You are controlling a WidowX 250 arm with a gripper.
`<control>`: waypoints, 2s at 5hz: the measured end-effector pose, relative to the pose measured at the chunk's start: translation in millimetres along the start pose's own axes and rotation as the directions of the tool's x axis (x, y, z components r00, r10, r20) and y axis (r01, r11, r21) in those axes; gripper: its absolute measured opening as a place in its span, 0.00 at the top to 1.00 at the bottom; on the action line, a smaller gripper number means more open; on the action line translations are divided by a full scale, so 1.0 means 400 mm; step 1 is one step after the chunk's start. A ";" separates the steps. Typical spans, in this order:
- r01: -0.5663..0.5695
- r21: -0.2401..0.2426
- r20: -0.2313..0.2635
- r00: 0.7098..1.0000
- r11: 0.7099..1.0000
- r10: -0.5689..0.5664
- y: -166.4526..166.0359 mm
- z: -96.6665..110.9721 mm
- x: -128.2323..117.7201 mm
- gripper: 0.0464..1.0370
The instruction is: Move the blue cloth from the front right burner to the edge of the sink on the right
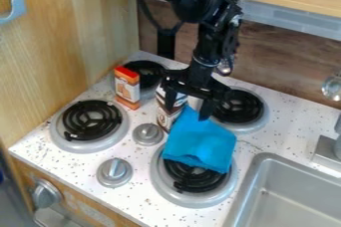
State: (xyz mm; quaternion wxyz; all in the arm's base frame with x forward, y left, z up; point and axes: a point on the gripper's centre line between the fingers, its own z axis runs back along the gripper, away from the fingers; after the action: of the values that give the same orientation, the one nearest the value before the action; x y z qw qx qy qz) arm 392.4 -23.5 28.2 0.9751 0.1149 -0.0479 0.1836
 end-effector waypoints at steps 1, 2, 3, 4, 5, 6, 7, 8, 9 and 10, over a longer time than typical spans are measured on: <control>0.010 0.020 -0.040 0.999 1.000 -0.009 -0.002 -0.039 -0.019 0.04; 0.011 0.020 -0.057 0.998 1.000 -0.010 -0.009 -0.056 -0.024 0.04; 0.005 0.000 -0.059 0.998 1.000 -0.005 -0.024 -0.066 -0.019 0.04; -0.005 -0.032 -0.057 0.998 0.999 0.003 -0.038 -0.069 -0.018 0.04; -0.016 -0.066 -0.047 0.999 0.998 0.013 -0.051 -0.070 -0.015 0.04; -0.022 -0.082 -0.039 0.999 0.996 0.018 -0.058 -0.070 -0.012 0.04; -0.032 -0.096 -0.053 0.998 0.995 0.027 -0.078 -0.092 -0.003 0.04; -0.040 -0.105 -0.061 0.998 0.994 0.034 -0.096 -0.107 0.011 0.04; -0.047 -0.105 -0.061 0.997 0.993 0.041 -0.108 -0.113 0.015 0.04; -0.024 -0.112 -0.063 0.998 0.993 0.017 -0.138 -0.116 0.012 0.04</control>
State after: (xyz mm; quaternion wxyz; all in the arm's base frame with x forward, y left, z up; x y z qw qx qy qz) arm 419.6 -60.6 -27.6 0.9790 0.0536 -0.0291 0.1944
